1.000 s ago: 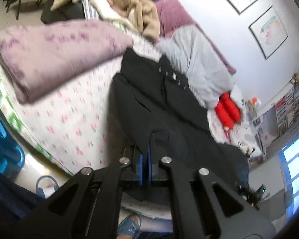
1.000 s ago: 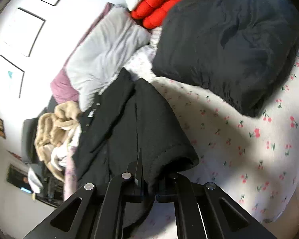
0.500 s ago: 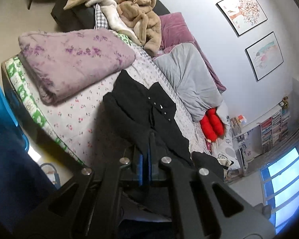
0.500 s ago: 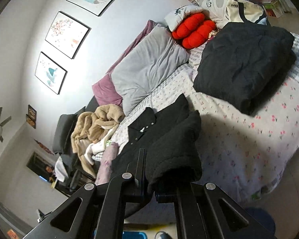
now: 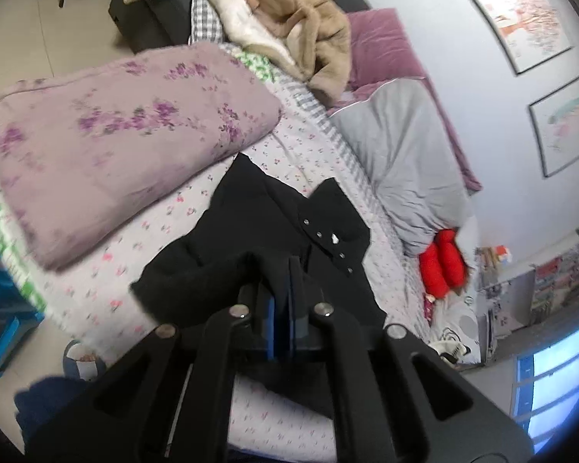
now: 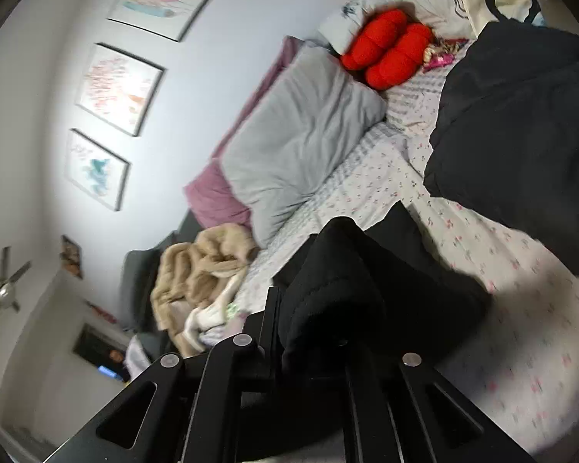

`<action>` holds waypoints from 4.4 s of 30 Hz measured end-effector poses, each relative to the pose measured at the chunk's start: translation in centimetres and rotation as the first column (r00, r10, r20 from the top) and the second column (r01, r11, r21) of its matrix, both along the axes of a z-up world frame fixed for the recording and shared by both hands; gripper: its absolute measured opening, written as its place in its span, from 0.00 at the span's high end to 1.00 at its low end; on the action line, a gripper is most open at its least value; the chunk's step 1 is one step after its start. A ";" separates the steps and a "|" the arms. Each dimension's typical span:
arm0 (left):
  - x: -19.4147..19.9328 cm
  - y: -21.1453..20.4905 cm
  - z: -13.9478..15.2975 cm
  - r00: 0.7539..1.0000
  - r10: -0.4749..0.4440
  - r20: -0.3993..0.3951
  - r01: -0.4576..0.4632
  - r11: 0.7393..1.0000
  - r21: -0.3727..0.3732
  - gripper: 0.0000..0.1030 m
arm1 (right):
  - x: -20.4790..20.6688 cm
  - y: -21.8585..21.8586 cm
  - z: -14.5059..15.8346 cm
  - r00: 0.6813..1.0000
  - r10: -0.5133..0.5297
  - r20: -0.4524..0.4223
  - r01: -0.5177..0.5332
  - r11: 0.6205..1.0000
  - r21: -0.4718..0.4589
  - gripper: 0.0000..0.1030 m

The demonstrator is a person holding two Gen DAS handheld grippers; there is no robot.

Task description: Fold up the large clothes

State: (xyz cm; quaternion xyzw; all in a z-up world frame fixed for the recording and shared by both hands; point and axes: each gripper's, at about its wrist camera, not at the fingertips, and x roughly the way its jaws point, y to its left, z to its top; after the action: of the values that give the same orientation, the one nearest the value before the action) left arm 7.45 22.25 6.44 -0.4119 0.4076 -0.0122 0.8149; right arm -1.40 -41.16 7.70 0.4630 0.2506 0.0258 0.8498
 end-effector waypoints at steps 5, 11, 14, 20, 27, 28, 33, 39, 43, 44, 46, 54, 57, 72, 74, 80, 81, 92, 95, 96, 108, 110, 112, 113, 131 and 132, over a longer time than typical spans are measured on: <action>9.5 -2.1 -3.9 0.988 -0.084 -0.126 0.103 0.983 0.155 0.63 | 8.5 -0.3 -4.4 0.987 -0.085 -0.137 0.073 0.994 -0.087 0.79; 13.3 -0.7 -8.9 0.966 -0.047 -0.254 0.089 0.984 0.155 0.45 | 13.0 -2.4 -12.9 0.922 -0.157 -0.355 0.161 0.987 -0.019 0.74; 13.5 -0.3 -9.1 0.964 -0.037 -0.262 0.101 0.967 0.236 0.42 | 12.7 -3.9 -12.7 0.938 -0.151 -0.312 0.175 0.983 0.048 0.62; 14.4 -1.5 -11.3 0.949 -0.132 -0.286 0.222 0.924 0.310 0.38 | 12.2 -5.1 -10.2 0.943 -0.216 -0.251 0.181 0.971 -0.155 0.42; 16.1 -4.4 -12.9 0.939 -0.222 -0.263 0.310 0.877 0.366 0.38 | 15.6 -2.5 -13.0 0.917 -0.093 -0.387 -0.095 0.892 -0.441 0.43; 16.3 -4.6 -12.9 0.940 -0.231 -0.253 0.315 0.873 0.373 0.38 | 15.9 -2.3 -13.4 0.915 -0.089 -0.394 -0.109 0.884 -0.454 0.44; 17.6 -6.4 -12.9 0.936 -0.287 -0.202 0.349 0.828 0.439 0.43 | 17.3 -0.9 -14.1 0.907 -0.076 -0.415 -0.165 0.842 -0.514 0.93; 18.5 -7.6 -13.4 0.930 -0.299 -0.212 0.367 0.761 0.535 0.94 | 18.0 -0.1 -12.0 0.923 -0.097 -0.371 -0.135 0.823 -0.551 0.95; 18.6 -5.9 -12.3 0.958 -0.251 -0.141 0.288 0.822 0.491 0.95 | 19.1 -0.4 -11.1 0.933 -0.094 -0.347 -0.115 0.836 -0.537 0.96; 18.9 -5.5 -11.7 0.964 -0.236 -0.126 0.268 0.836 0.479 0.95 | 19.5 -0.5 -10.8 0.937 -0.094 -0.337 -0.109 0.838 -0.535 0.96; 19.7 -5.0 -10.6 0.972 -0.216 -0.095 0.235 0.855 0.463 0.95 | 20.7 -0.7 -10.1 0.943 -0.098 -0.319 -0.096 0.836 -0.541 0.96; 26.3 -5.5 -3.8 0.988 -0.156 0.020 0.125 0.851 0.509 0.95 | 28.9 0.5 -5.3 0.967 -0.101 -0.233 -0.068 0.781 -0.621 0.96; 29.0 -5.6 -2.9 0.991 -0.126 0.039 0.087 0.848 0.523 0.95 | 32.6 1.0 -3.7 0.974 -0.108 -0.199 -0.047 0.766 -0.641 0.96; 38.4 -7.3 -14.2 0.994 -0.005 -0.109 0.071 0.785 0.615 0.95 | 45.1 2.5 -14.1 0.909 -0.166 -0.382 -0.184 0.664 -0.725 0.96; 38.8 -7.5 -15.9 0.992 -0.012 -0.129 0.090 0.776 0.624 0.95 | 45.5 2.5 -16.4 0.894 -0.177 -0.412 -0.206 0.656 -0.726 0.96; 39.2 -9.0 -18.5 0.989 -0.027 -0.144 0.119 0.723 0.681 0.94 | 45.7 2.5 -20.8 0.871 -0.228 -0.435 -0.215 0.620 -0.755 0.94; 39.3 -9.0 -18.5 0.989 -0.028 -0.145 0.120 0.721 0.682 0.93 | 45.9 2.8 -20.9 0.867 -0.236 -0.439 -0.224 0.603 -0.766 0.93; 32.2 -4.7 -8.3 0.999 -0.042 0.002 0.035 0.857 0.515 0.57 | 36.8 0.2 -12.3 0.908 -0.236 -0.347 -0.037 0.779 -0.626 0.22; 28.2 -3.8 -5.8 0.999 -0.043 0.001 0.037 0.877 0.479 0.56 | 32.6 0.6 -11.5 0.893 -0.182 -0.412 -0.081 0.836 -0.543 0.22; 26.3 -3.4 -5.1 0.999 -0.038 0.001 0.033 0.888 0.459 0.55 | 30.5 0.7 -11.3 0.889 -0.167 -0.427 -0.080 0.861 -0.503 0.22; 16.6 -7.6 -10.2 0.984 -0.130 -0.125 0.165 0.928 0.333 0.46 | 18.8 3.8 -13.2 0.883 -0.061 -0.465 -0.166 0.886 -0.433 0.63; 15.8 -7.7 -11.5 0.984 -0.127 -0.122 0.162 0.926 0.340 0.46 | 18.2 3.3 -14.6 0.865 -0.070 -0.497 -0.160 0.900 -0.406 0.64; 15.8 -7.4 -13.1 0.979 -0.132 -0.155 0.178 0.926 0.334 0.46 | 18.1 3.1 -15.0 0.863 -0.065 -0.501 -0.166 0.900 -0.403 0.63; 15.8 -7.2 -13.9 0.973 -0.139 -0.185 0.194 0.926 0.323 0.46 | 18.2 3.2 -14.9 0.867 -0.063 -0.494 -0.173 0.892 -0.418 0.63; 17.5 -6.2 -18.3 0.957 -0.080 -0.278 0.180 0.918 0.354 0.64 | 21.5 3.0 -19.3 0.834 -0.054 -0.550 -0.287 0.808 -0.514 0.70; 17.4 -6.2 -18.3 0.958 -0.081 -0.277 0.179 0.920 0.349 0.64 | 21.5 3.0 -19.3 0.833 -0.056 -0.551 -0.287 0.807 -0.517 0.70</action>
State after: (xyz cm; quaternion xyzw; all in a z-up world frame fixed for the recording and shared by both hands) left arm 24.83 16.09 -11.83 -0.2206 0.5311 0.0639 0.8156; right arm 20.14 -38.11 -11.58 0.1530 0.5044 -0.1292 0.8399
